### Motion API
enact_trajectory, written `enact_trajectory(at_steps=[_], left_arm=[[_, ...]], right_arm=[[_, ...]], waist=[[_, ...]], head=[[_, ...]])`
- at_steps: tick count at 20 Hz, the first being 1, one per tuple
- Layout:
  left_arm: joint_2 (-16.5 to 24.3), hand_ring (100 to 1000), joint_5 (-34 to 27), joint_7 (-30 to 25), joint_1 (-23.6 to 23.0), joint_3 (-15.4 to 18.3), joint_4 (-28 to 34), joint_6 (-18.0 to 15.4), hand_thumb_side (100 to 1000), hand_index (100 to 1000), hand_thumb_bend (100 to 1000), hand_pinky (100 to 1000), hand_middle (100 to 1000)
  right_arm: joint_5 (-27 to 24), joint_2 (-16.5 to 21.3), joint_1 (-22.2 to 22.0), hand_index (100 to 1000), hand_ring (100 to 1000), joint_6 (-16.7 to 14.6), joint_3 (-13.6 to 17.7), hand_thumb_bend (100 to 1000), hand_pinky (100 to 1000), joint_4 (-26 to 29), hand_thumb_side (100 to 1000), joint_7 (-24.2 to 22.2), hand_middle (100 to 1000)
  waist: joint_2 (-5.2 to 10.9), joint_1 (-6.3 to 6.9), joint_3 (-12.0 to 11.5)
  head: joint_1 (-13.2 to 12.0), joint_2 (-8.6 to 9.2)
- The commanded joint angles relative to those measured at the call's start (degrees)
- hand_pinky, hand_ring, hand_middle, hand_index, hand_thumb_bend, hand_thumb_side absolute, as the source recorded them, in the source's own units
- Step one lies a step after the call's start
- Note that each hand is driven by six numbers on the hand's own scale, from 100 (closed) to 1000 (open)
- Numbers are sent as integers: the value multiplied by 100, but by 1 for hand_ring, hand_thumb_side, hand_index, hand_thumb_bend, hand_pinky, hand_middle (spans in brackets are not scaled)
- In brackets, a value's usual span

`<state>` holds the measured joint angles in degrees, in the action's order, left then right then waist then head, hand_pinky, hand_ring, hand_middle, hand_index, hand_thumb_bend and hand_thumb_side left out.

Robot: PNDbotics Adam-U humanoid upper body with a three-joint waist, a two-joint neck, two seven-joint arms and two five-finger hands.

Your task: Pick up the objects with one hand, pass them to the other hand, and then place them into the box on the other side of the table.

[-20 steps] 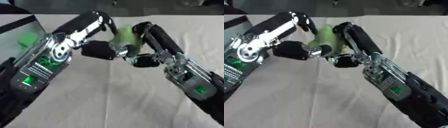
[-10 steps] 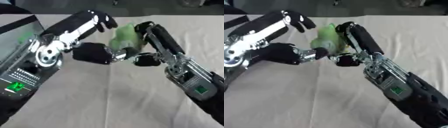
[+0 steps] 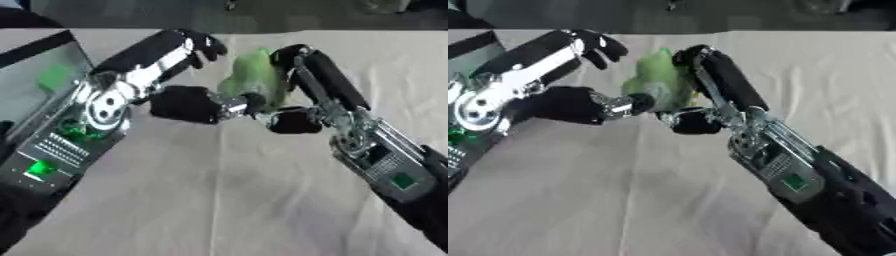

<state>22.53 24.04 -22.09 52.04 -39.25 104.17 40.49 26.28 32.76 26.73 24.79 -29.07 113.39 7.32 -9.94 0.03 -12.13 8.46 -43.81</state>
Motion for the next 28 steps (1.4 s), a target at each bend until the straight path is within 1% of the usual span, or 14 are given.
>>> enact_trajectory(at_steps=[1,8,12,21,24,27,28], left_arm=[[-60,798,47,79,141,-1,-232,-26,693,886,604,1000,786],[-186,797,-15,68,157,-94,-606,-160,710,882,627,1000,783],[-299,792,-59,38,212,-141,-735,-219,713,876,636,1000,777],[-498,781,-306,144,281,-151,-679,-232,722,861,603,1000,764],[-537,771,-364,252,303,-144,-648,-210,728,847,563,1000,753],[-575,753,-429,382,315,-143,-649,-153,731,822,470,992,731],[-585,737,-449,426,315,-149,-665,-130,720,801,410,983,706]], right_arm=[[75,128,85,542,559,-74,35,380,443,120,100,13,492],[121,120,106,543,560,-184,19,378,443,120,100,59,492],[184,118,136,547,564,-291,-17,378,452,120,100,4,493],[329,105,155,547,562,-372,-64,382,450,120,100,-158,492],[328,107,157,547,562,-393,-70,383,450,120,100,-186,492],[327,106,153,546,561,-409,-68,368,448,120,100,-198,492],[328,106,151,546,561,-408,-67,361,448,120,100,-194,492]], waist=[[164,58,9],[153,56,19],[154,52,21],[140,51,39],[136,52,45],[129,47,54],[127,46,58]], head=[[-21,-31],[-34,-31],[-44,-31],[-55,-31],[-57,-31],[-65,-31],[-68,-31]])
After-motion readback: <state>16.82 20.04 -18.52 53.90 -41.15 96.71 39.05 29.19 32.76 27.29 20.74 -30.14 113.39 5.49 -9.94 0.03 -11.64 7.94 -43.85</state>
